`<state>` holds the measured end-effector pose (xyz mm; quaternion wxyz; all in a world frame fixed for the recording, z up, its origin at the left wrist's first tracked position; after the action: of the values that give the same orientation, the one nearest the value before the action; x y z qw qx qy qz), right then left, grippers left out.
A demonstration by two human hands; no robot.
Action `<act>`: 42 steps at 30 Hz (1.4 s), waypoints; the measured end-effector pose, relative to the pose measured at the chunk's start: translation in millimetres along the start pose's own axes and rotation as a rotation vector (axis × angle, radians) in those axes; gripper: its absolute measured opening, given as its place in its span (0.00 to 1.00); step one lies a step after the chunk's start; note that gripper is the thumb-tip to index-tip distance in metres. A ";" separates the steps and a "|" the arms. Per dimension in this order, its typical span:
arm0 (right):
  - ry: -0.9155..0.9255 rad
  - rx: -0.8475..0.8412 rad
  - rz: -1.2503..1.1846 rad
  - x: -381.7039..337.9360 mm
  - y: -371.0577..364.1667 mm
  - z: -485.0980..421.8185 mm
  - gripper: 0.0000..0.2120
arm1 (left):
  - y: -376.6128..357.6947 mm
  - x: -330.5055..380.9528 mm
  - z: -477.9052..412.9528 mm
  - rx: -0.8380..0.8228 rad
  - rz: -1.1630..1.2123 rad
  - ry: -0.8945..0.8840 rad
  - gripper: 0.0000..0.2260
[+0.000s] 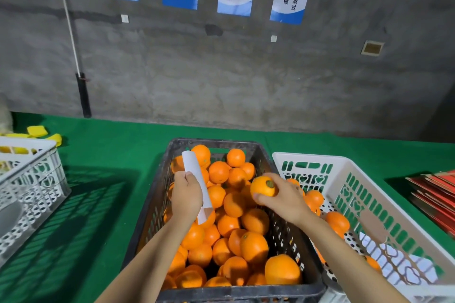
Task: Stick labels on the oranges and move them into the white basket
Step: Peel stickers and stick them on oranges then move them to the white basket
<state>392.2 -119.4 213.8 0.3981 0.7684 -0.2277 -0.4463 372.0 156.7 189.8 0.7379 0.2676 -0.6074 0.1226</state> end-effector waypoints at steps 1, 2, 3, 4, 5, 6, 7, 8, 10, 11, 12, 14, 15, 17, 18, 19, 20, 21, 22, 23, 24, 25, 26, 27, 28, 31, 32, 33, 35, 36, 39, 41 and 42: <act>-0.012 0.130 -0.085 2.3 9.6 3.0 0.22 | -3.0 1.7 1.8 -0.025 -0.032 -0.031 0.13; -0.030 0.252 -0.150 5.7 19.0 6.8 0.21 | -5.5 3.0 4.4 -0.045 -0.070 -0.059 0.13; -0.062 0.363 -0.207 12.8 26.9 11.8 0.22 | -7.4 4.3 7.1 -0.059 -0.102 -0.084 0.12; -0.112 0.464 -0.239 24.6 32.9 18.3 0.27 | -8.7 5.7 9.8 -0.072 -0.126 -0.113 0.12; -0.165 0.549 -0.237 37.7 37.6 25.8 0.34 | -10.2 7.2 12.5 -0.086 -0.141 -0.142 0.11; -0.204 0.613 -0.215 49.6 40.4 34.4 0.38 | -11.5 8.6 15.1 -0.099 -0.151 -0.167 0.11; -0.228 0.657 -0.181 60.1 41.1 43.3 0.39 | -12.9 9.6 16.9 -0.110 -0.160 -0.187 0.11; -0.250 0.671 -0.128 70.1 39.7 52.2 0.39 | -14.1 10.2 18.2 -0.116 -0.167 -0.202 0.11; -0.316 0.620 0.015 92.6 31.7 68.9 0.36 | -15.9 10.7 19.4 -0.112 -0.180 -0.221 0.11; -0.379 0.558 0.059 105.8 26.4 75.1 0.35 | -16.1 11.0 19.7 -0.104 -0.187 -0.231 0.11; -0.461 0.477 0.074 118.9 20.7 79.7 0.34 | -16.4 11.2 20.1 -0.098 -0.198 -0.242 0.10; -0.591 0.279 0.123 134.7 10.1 86.4 0.31 | -18.5 11.0 20.4 -0.099 -0.233 -0.271 0.10; -0.598 0.206 0.168 136.8 7.0 86.6 0.29 | -19.8 10.1 20.1 -0.102 -0.254 -0.281 0.11; -0.538 0.116 0.281 135.4 1.5 81.8 0.26 | -21.7 8.2 19.6 -0.109 -0.286 -0.289 0.11; -0.497 0.078 0.321 133.4 -2.9 78.4 0.27 | -22.3 7.9 20.0 -0.114 -0.297 -0.293 0.11; -0.458 0.030 0.342 131.9 -9.6 74.7 0.29 | -22.6 8.0 20.7 -0.118 -0.304 -0.301 0.11; -0.417 -0.030 0.348 131.6 -17.4 71.3 0.32 | -22.5 8.3 21.4 -0.121 -0.309 -0.309 0.11; -0.374 -0.095 0.349 131.8 -24.7 68.0 0.34 | -22.1 8.8 22.5 -0.124 -0.310 -0.316 0.11; -0.337 -0.144 0.327 132.6 -30.7 65.3 0.34 | -21.5 9.4 23.6 -0.129 -0.307 -0.321 0.12; -0.311 -0.156 0.269 132.6 -33.7 63.3 0.34 | -21.2 9.5 24.8 -0.139 -0.303 -0.323 0.12; -0.316 -0.152 0.185 133.9 -35.1 63.1 0.33 | -21.2 9.8 26.2 -0.153 -0.299 -0.321 0.13; -0.342 -0.129 0.080 134.5 -36.0 63.9 0.32 | -21.8 10.4 27.1 -0.166 -0.296 -0.319 0.13; -0.402 -0.071 -0.049 135.7 -34.8 66.6 0.31 | -22.4 10.7 27.6 -0.180 -0.283 -0.307 0.14; -0.478 0.025 -0.186 137.4 -32.6 70.6 0.31 | -23.0 10.2 26.3 -0.204 -0.243 -0.270 0.14; -0.544 0.120 -0.268 139.5 -28.2 74.1 0.31 | -23.3 8.6 22.9 -0.237 -0.177 -0.200 0.14; -0.549 0.240 -0.229 131.8 -7.2 78.5 0.31 | -20.0 -2.7 9.2 -0.268 0.009 0.096 0.09; -0.505 0.282 -0.167 125.1 6.1 75.2 0.29 | -18.3 -6.9 6.1 -0.264 0.035 0.157 0.07; -0.438 0.365 -0.154 114.0 20.5 69.7 0.26 | -17.9 -8.8 5.1 -0.268 0.052 0.188 0.06; -0.313 0.551 -0.242 82.3 44.0 60.6 0.21 | -19.6 -7.9 6.5 -0.286 0.068 0.195 0.06; -0.242 0.612 -0.253 62.1 53.9 54.2 0.20 | -21.4 -7.5 7.9 -0.292 0.067 0.191 0.06; -0.007 0.600 -0.206 -13.6 60.8 30.1 0.17 | -25.4 -8.8 9.0 -0.296 0.063 0.195 0.11; 0.163 0.454 -0.174 -66.7 43.2 10.5 0.16 | -26.1 -10.6 7.4 -0.297 0.110 0.221 0.08; 0.231 0.338 -0.150 -89.1 24.6 1.2 0.11 | -24.4 -9.7 7.6 -0.291 0.146 0.214 0.07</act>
<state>347.0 -71.3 278.5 0.2527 0.8852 -0.1941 -0.3389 375.8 133.9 175.4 0.8184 0.0987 -0.5545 0.1145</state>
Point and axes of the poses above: each hand's wrist, its own z-axis away from the middle knuckle, its own y-axis out of the back of the hand, x = y × z, the point moved 8 cm from there along -z, towards the middle knuckle, and after that the axes turned 15 degrees about y, right-handed, at the moved point
